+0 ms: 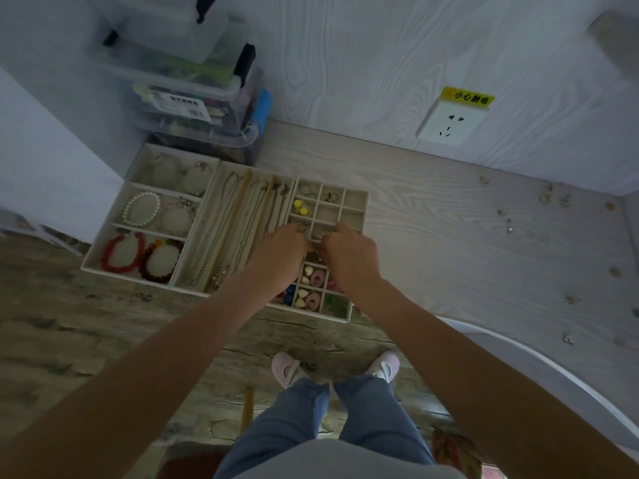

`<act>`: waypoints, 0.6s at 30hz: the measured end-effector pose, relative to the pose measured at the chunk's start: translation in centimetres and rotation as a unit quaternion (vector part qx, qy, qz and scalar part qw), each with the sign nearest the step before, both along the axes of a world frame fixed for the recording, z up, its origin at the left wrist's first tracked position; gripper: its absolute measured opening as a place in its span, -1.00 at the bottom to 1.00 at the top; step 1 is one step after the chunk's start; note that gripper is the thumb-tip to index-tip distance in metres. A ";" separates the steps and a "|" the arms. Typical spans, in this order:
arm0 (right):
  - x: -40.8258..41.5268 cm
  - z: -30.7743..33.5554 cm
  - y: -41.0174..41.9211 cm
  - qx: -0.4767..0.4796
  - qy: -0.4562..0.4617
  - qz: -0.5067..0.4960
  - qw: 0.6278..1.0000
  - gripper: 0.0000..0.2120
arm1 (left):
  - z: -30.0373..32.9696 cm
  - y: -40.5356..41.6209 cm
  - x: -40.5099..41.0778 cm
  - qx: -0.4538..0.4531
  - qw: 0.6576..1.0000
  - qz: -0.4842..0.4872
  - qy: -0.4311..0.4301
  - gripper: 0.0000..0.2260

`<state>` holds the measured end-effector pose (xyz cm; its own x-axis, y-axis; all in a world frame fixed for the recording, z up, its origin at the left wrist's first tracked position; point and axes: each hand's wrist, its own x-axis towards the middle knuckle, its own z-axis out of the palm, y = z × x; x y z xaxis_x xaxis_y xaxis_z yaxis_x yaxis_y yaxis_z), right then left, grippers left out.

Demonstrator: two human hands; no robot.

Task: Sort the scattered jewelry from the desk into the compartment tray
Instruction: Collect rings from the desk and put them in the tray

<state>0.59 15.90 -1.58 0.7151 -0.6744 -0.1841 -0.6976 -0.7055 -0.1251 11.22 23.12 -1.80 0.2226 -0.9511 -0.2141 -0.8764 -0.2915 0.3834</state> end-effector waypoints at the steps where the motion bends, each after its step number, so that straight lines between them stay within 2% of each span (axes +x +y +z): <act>1: 0.0 -0.1 0.1 0.000 -0.003 -0.008 1.000 -0.87 | -0.1 -0.1 0.0 0.002 1.000 0.006 0.002 -0.71; 9: 0.2 -0.4 0.2 -0.002 0.001 -0.040 0.999 -0.84 | -0.6 -0.8 0.3 0.034 0.998 0.042 0.039 -0.72; 14: -0.1 -0.1 -0.1 0.036 -0.015 -0.068 0.997 -0.82 | -1.0 -1.3 0.4 0.032 0.997 0.048 0.052 -0.72; 18: -0.2 0.2 -0.3 0.057 -0.035 -0.052 0.996 -0.80 | -1.0 -1.3 0.6 0.029 0.995 0.063 0.071 -0.71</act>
<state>0.42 15.59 -1.40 0.6563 -0.7228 -0.2162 -0.7527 -0.6081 -0.2522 11.83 21.81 -2.81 0.3021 -0.9027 -0.3062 -0.7700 -0.4205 0.4799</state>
